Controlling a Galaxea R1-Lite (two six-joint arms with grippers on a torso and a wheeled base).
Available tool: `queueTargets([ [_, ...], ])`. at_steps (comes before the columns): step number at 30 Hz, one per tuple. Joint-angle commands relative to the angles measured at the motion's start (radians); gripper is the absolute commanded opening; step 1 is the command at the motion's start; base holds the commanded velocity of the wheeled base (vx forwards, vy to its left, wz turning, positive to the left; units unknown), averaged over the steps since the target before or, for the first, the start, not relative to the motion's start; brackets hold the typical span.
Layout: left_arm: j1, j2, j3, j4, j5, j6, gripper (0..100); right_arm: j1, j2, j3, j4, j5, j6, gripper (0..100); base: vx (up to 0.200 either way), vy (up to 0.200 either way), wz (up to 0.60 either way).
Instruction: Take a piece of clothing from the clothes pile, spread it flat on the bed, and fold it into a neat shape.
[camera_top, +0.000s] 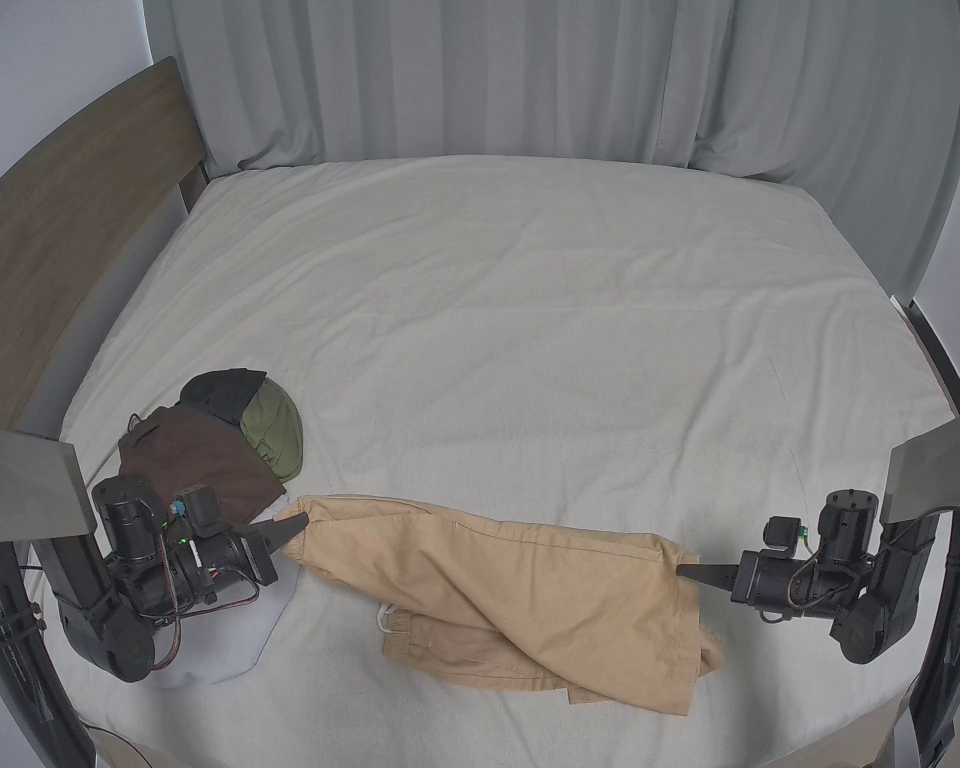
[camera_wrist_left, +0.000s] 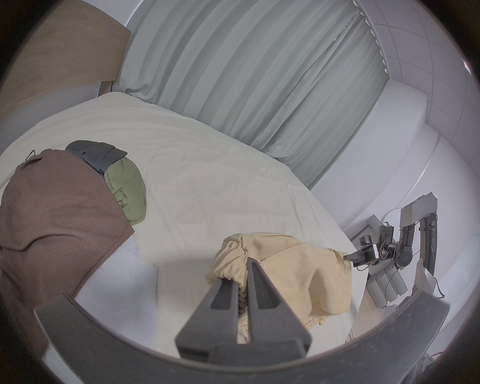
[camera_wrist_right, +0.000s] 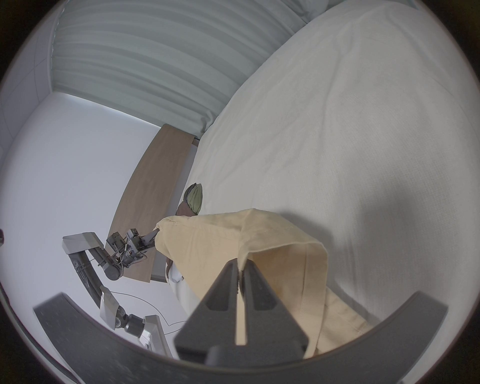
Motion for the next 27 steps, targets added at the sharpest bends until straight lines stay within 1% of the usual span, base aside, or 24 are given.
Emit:
queueTargets([
  [1,0.000,0.001,0.000,-0.003,0.000,0.000,0,-0.003,-0.018,0.000,0.000,0.002,0.001,0,0.000,0.000,0.00],
  [11,0.000,0.001,0.000,-0.003,0.000,-0.001,0,-0.014,-0.014,-0.005,0.000,0.002,-0.002,0,0.000,0.000,0.00],
  [12,0.000,0.000,0.002,-0.003,0.000,-0.001,0,-0.014,-0.014,-0.008,0.000,0.002,-0.002,100,0.000,0.000,0.00],
  [21,-0.003,0.014,0.002,-0.003,0.000,0.000,0,0.032,0.019,-0.071,0.000,-0.007,0.015,100,0.000,0.000,0.00],
  [27,-0.003,0.012,0.002,-0.003,0.000,0.000,0,0.046,0.041,-0.094,0.000,-0.007,0.015,100,0.000,0.000,0.00],
])
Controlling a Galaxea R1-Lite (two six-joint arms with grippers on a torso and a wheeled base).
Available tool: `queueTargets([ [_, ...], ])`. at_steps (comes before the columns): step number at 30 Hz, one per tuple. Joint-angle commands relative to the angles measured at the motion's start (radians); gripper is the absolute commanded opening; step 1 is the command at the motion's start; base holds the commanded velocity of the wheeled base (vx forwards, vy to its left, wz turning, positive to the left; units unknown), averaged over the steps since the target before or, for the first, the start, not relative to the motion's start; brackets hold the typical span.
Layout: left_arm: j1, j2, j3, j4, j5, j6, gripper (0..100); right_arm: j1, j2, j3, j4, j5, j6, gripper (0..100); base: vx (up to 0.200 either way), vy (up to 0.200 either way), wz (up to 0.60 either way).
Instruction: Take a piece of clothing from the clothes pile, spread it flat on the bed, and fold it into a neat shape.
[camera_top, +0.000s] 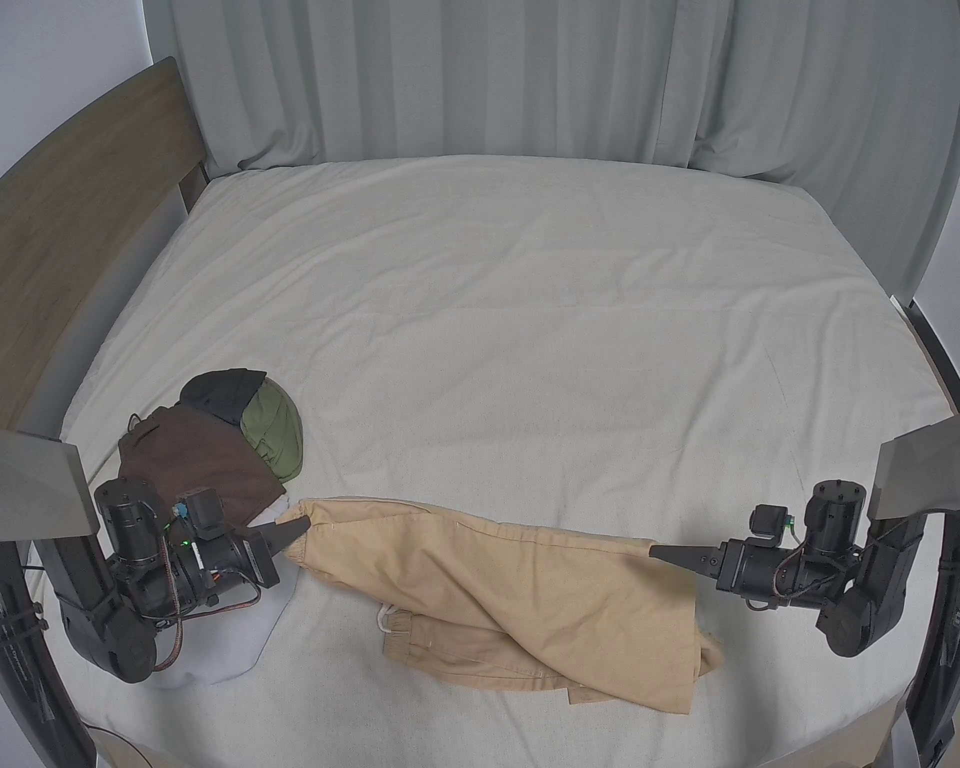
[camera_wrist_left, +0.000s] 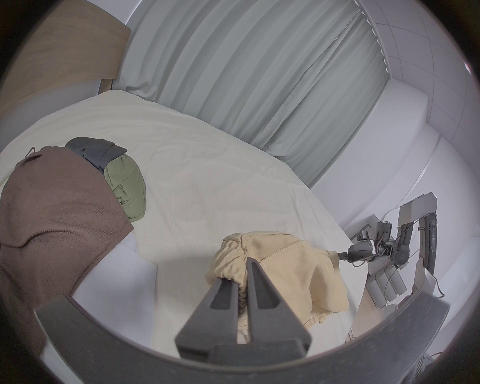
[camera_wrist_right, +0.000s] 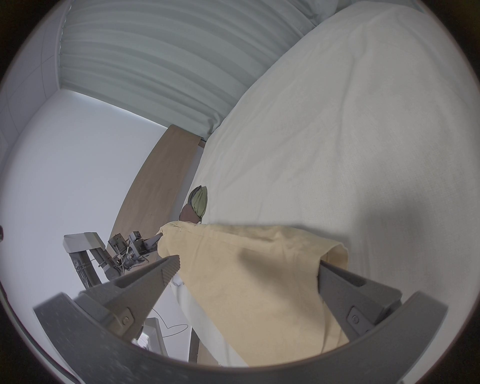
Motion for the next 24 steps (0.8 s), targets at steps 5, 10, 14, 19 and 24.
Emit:
queueTargets([
  [5,-0.002,0.004,0.000,-0.002,0.000,0.000,0,0.025,0.020,-0.023,-0.001,0.001,0.006,100,0.000,0.000,0.00],
  [10,-0.002,0.004,0.000,-0.002,0.000,0.000,0,0.051,0.020,-0.030,-0.001,-0.011,0.009,100,0.000,0.000,0.00],
  [14,-0.002,0.004,0.000,-0.002,0.000,-0.002,0,0.069,0.020,-0.041,-0.001,-0.050,0.016,100,0.000,0.000,0.00],
  [19,-0.002,0.004,0.000,-0.002,0.000,0.000,0,0.071,0.032,-0.056,-0.001,-0.059,0.021,100,0.000,0.000,0.00],
  [24,-0.002,0.004,0.000,-0.002,0.000,0.000,0,0.071,0.035,-0.061,-0.001,-0.060,0.021,100,0.000,0.000,0.00],
])
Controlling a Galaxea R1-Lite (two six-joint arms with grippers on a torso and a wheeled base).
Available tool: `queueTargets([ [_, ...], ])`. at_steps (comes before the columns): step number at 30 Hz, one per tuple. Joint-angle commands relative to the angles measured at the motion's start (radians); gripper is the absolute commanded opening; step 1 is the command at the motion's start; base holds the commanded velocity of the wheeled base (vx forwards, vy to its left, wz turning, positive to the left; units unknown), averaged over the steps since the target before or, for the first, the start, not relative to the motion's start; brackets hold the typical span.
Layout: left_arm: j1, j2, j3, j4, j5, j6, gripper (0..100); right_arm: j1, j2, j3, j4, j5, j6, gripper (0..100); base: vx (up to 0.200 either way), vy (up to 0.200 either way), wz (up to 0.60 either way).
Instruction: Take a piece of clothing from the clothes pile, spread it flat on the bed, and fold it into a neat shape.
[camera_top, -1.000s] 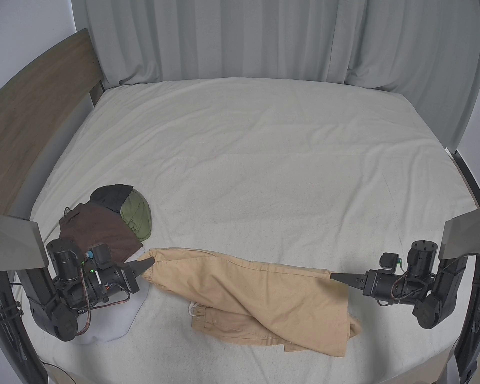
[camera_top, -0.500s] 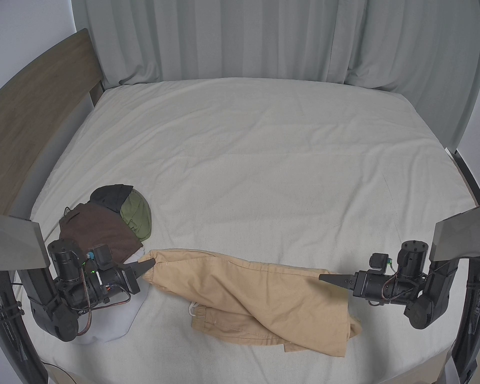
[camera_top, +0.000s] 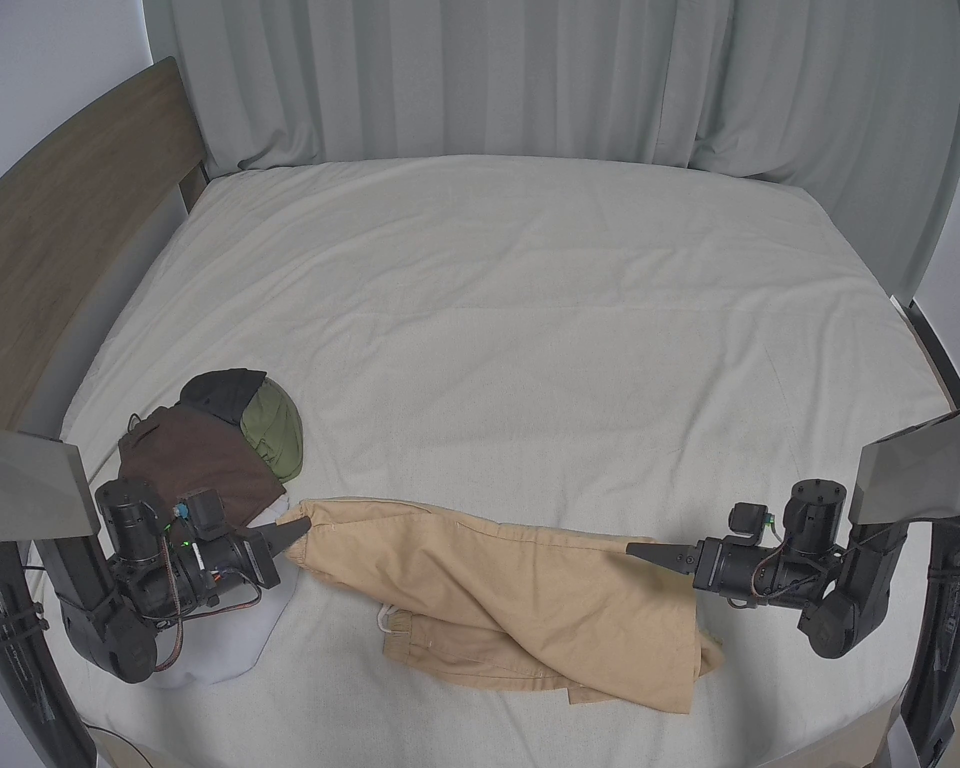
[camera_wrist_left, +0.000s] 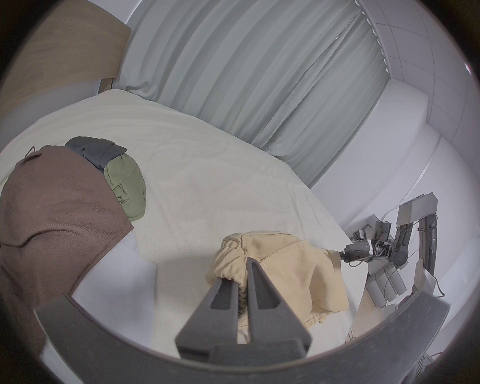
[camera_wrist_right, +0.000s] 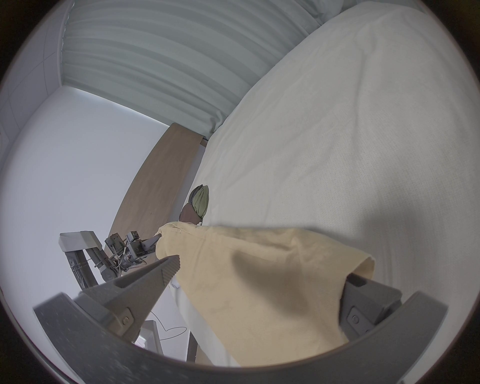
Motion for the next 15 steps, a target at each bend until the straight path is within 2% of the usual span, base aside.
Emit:
queueTargets([
  [1,0.000,0.001,0.000,-0.002,0.000,0.000,0,0.001,0.005,-0.003,-0.001,0.000,0.000,100,0.000,0.000,0.00],
  [2,0.000,0.001,0.000,-0.002,0.000,-0.002,0,0.001,0.005,-0.003,-0.001,0.000,0.000,100,0.000,0.000,0.00],
  [3,0.000,0.001,0.000,-0.002,0.000,0.000,0,0.001,0.005,-0.003,-0.001,0.000,0.000,0,0.000,0.000,0.00],
  [15,0.001,-0.008,-0.011,-0.002,0.000,-0.002,0,-0.004,-0.011,0.005,-0.002,0.000,-0.008,0,0.000,0.000,0.00],
])
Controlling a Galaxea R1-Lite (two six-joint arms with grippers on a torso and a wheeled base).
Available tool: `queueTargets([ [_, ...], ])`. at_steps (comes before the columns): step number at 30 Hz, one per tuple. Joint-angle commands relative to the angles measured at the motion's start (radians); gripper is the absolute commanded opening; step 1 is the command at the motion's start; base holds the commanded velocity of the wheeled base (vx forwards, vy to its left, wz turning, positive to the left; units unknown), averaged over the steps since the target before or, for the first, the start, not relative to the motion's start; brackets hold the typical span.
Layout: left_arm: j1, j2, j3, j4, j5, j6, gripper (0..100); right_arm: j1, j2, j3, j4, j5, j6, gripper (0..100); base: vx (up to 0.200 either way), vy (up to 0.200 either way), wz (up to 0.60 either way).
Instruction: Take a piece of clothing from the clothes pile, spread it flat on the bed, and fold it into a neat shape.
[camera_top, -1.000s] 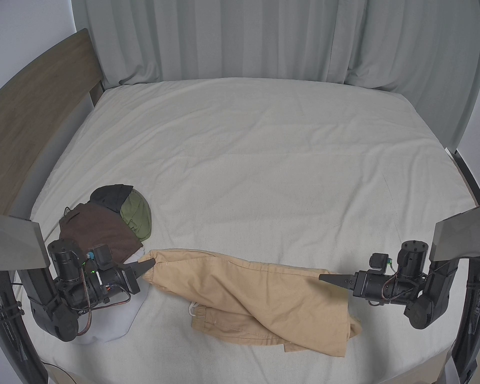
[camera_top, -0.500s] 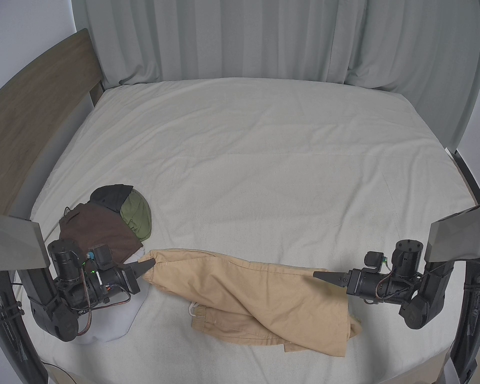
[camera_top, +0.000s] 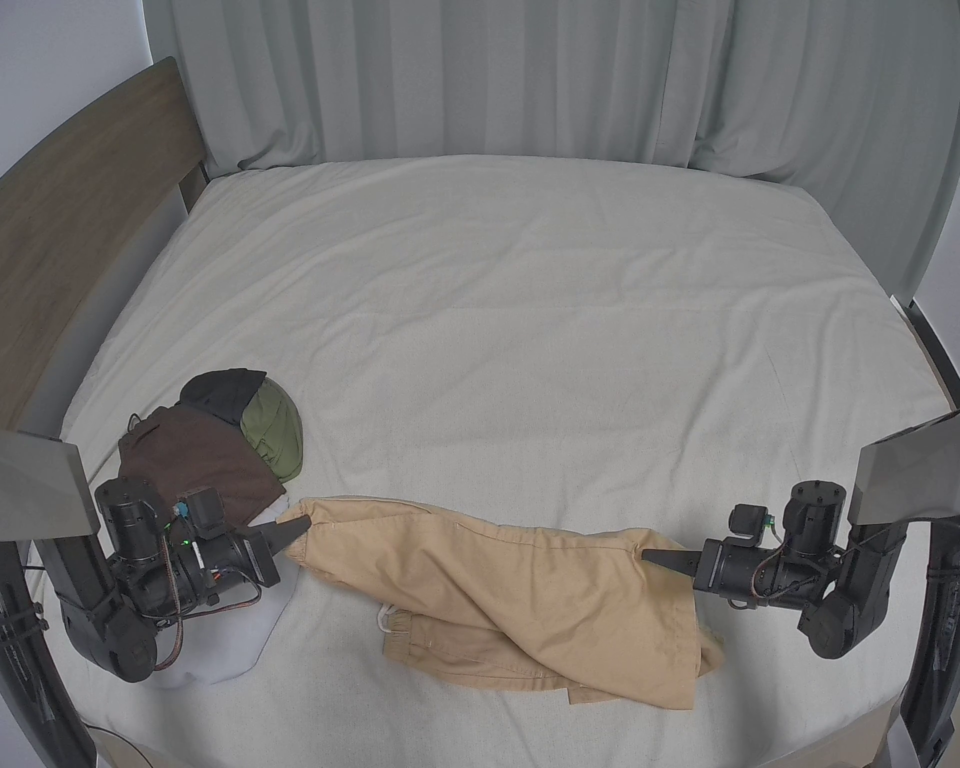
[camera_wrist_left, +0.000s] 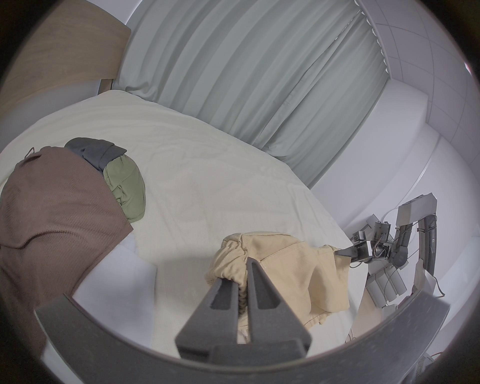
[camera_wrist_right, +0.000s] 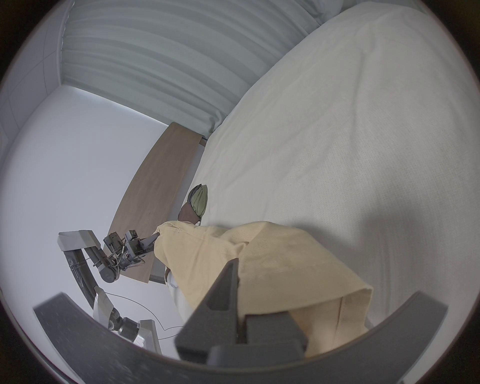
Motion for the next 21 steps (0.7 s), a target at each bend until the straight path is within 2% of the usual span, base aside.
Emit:
queueTargets([
  [1,0.000,-0.008,-0.012,-0.002,0.000,0.000,0,0.000,-0.029,0.006,-0.001,0.000,-0.001,0,0.000,0.000,0.00],
  [21,0.019,-0.118,-0.068,-0.002,-0.004,-0.022,0,0.016,-0.281,0.047,0.002,0.000,-0.002,0,0.000,0.000,0.00],
])
